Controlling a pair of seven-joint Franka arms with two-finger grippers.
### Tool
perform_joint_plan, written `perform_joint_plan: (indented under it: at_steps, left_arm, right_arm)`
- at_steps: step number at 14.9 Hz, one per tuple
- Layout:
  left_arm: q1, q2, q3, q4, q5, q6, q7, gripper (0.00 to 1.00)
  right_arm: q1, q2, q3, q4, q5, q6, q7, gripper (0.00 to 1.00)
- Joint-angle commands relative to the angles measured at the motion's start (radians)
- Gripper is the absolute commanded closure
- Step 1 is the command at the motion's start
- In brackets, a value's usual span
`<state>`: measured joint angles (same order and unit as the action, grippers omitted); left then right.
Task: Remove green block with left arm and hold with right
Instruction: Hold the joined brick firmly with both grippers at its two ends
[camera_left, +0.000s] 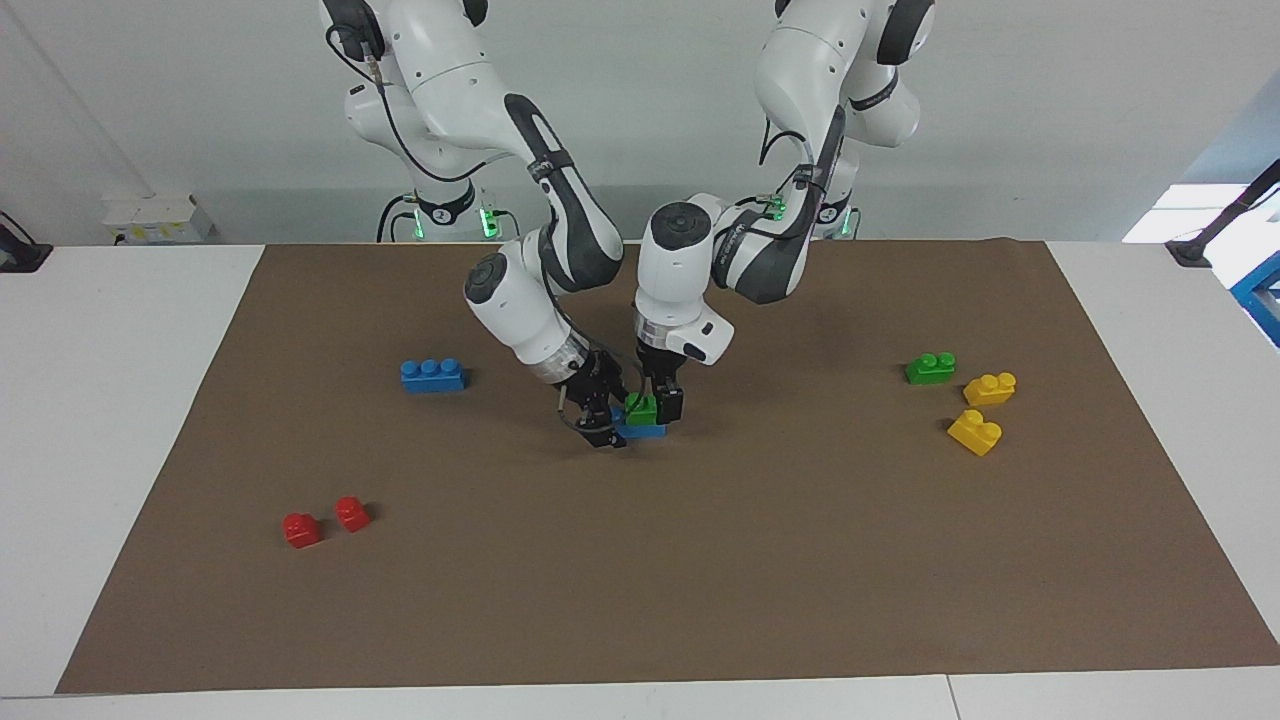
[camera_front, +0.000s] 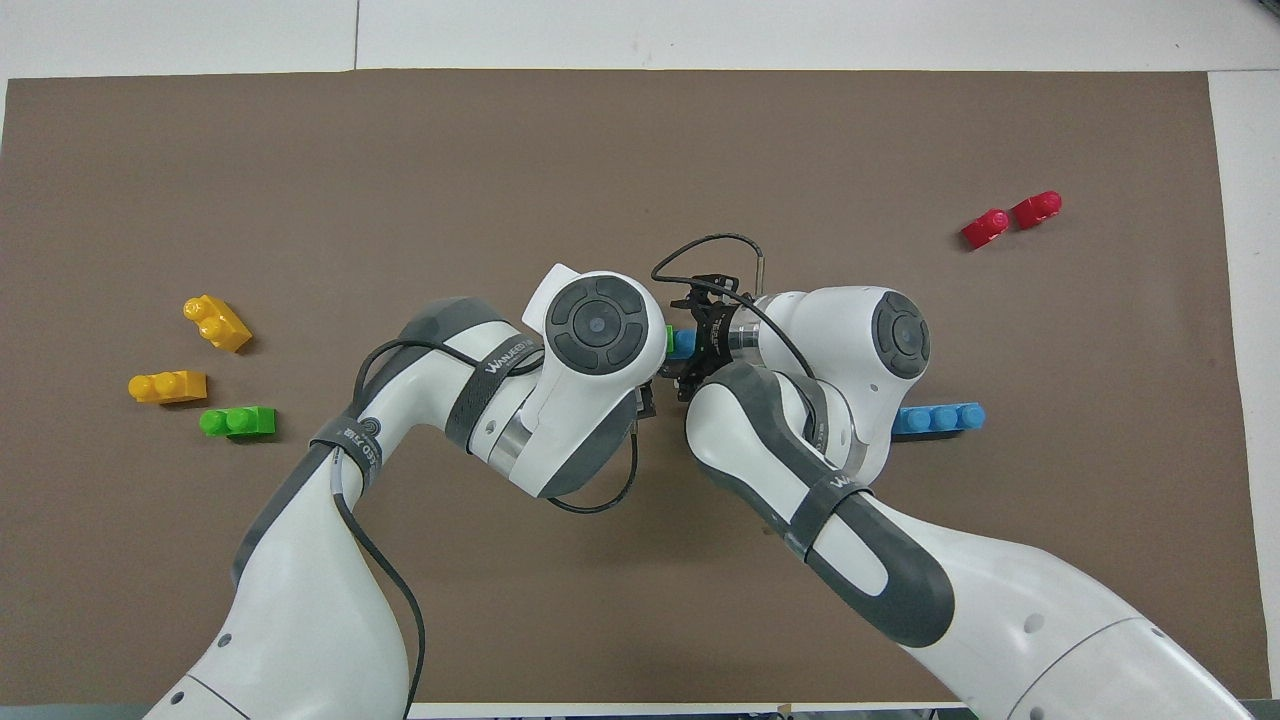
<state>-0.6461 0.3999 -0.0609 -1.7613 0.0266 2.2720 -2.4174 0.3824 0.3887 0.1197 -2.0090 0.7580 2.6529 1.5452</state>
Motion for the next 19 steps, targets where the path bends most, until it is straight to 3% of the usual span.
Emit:
perform_joint_plan:
  at_steps: [1, 5, 8, 10, 12, 13, 19]
  left_arm:
    - [-0.007, -0.001, 0.009, -0.015, 0.021, 0.027, -0.028, 0.0]
    - [-0.006, -0.001, 0.009, -0.015, 0.021, 0.03, -0.037, 0.0]
    - [-0.007, -0.001, 0.009, -0.015, 0.021, 0.034, -0.037, 0.0]
    - [-0.007, -0.001, 0.009, -0.015, 0.021, 0.034, -0.039, 0.0]
    - [-0.006, -0.001, 0.009, -0.015, 0.019, 0.034, -0.039, 0.0]
    - [-0.006, -0.001, 0.009, -0.015, 0.021, 0.034, -0.037, 0.0]
    - [-0.003, -0.001, 0.009, -0.015, 0.021, 0.044, -0.046, 0.0]
  right_arm:
    - [-0.007, 0.015, 0.006, 0.004, 0.02, 0.019, 0.001, 0.09]
    - [-0.011, 0.025, 0.006, 0.004, 0.02, 0.021, -0.002, 0.09]
    - [-0.013, 0.026, 0.006, 0.004, 0.02, 0.021, -0.011, 0.18]
    - [-0.017, 0.026, 0.005, 0.004, 0.02, 0.021, -0.011, 0.46]
    - [-0.022, 0.026, 0.006, 0.007, 0.02, 0.018, -0.01, 0.87]
    - [-0.022, 0.026, 0.006, 0.007, 0.02, 0.016, -0.008, 1.0]
    - [-0.02, 0.026, 0.005, 0.007, 0.02, 0.018, -0.01, 1.0]
